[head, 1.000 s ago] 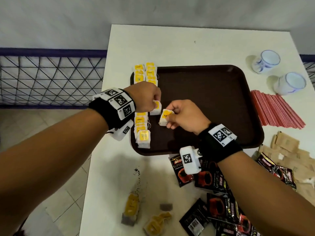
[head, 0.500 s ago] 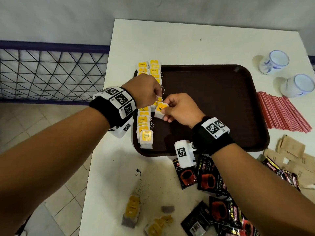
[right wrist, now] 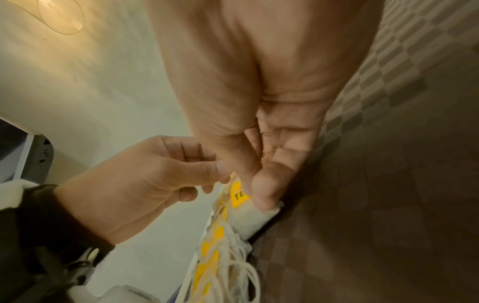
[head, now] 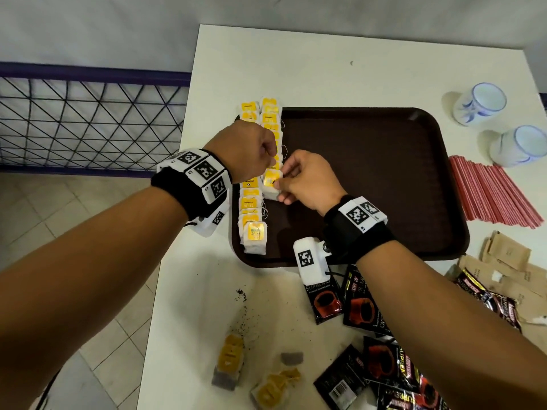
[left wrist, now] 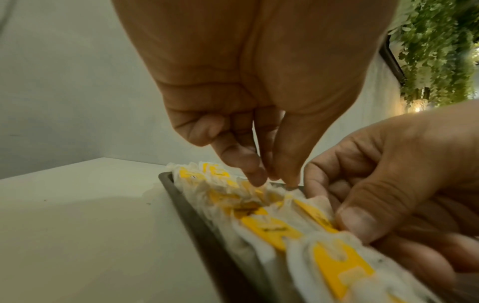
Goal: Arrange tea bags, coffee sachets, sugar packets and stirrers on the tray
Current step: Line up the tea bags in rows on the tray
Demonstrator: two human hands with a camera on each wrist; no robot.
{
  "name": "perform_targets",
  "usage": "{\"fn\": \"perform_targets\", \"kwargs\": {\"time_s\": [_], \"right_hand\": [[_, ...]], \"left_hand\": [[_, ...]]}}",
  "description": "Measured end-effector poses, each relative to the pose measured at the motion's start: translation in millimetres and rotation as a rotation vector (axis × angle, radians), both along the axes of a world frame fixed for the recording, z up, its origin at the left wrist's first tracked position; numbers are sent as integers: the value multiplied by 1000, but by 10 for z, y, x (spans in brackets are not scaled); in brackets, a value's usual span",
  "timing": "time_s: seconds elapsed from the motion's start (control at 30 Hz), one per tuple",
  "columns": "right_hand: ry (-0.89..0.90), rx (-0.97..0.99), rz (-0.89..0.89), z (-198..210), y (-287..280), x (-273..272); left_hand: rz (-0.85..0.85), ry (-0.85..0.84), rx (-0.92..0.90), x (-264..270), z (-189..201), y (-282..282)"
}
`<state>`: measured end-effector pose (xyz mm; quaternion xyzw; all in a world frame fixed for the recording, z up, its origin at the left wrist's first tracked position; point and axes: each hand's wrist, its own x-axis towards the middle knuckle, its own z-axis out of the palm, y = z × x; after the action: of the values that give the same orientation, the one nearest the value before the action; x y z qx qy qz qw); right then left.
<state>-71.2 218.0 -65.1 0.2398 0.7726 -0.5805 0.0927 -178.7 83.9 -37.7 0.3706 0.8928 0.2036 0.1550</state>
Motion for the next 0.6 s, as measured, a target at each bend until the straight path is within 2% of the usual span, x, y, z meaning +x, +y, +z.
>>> {"fn": "perform_targets", "kwargs": {"time_s": [0.13,0.23,0.33,0.47,0.6], "right_hand": [[-19,76,-39,148,12,140],[-29,123,-2,335,37,529],[-102,117,139,448,-17,1083],[-259,48,347,460,-237,1694],[-284,149,574,410,-419,2019]], "left_hand": [[79,4,65,171,142,-206],[133,-60,64,516,284,-525],[155,-197,59,965,303,-904],[87,-337,-72,1559,167,-1302],[85,-405,-215,2002,63,-1482]]}}
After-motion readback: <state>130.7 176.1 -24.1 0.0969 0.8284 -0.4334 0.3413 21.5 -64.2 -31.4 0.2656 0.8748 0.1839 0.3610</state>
